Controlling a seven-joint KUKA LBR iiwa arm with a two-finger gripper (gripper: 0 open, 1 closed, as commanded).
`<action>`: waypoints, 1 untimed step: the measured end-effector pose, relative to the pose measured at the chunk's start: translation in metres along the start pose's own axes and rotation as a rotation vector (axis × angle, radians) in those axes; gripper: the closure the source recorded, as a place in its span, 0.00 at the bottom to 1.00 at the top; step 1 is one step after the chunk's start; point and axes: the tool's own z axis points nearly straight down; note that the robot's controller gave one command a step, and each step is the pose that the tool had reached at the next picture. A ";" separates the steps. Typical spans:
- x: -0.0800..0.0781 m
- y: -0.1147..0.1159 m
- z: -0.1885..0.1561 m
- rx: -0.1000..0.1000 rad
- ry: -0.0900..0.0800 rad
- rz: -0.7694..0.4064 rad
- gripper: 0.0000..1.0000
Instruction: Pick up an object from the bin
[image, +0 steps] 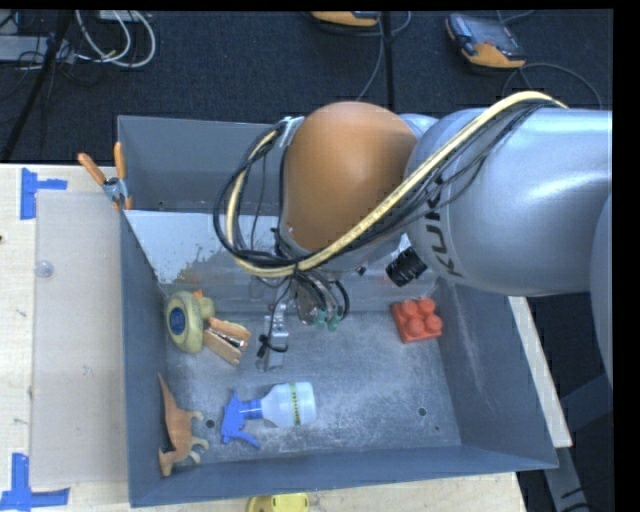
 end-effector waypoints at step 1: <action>-0.001 -0.001 -0.005 -0.001 -0.008 0.005 0.00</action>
Offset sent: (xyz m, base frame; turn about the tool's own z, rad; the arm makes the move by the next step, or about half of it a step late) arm -0.0555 -0.0410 -0.1705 -0.2430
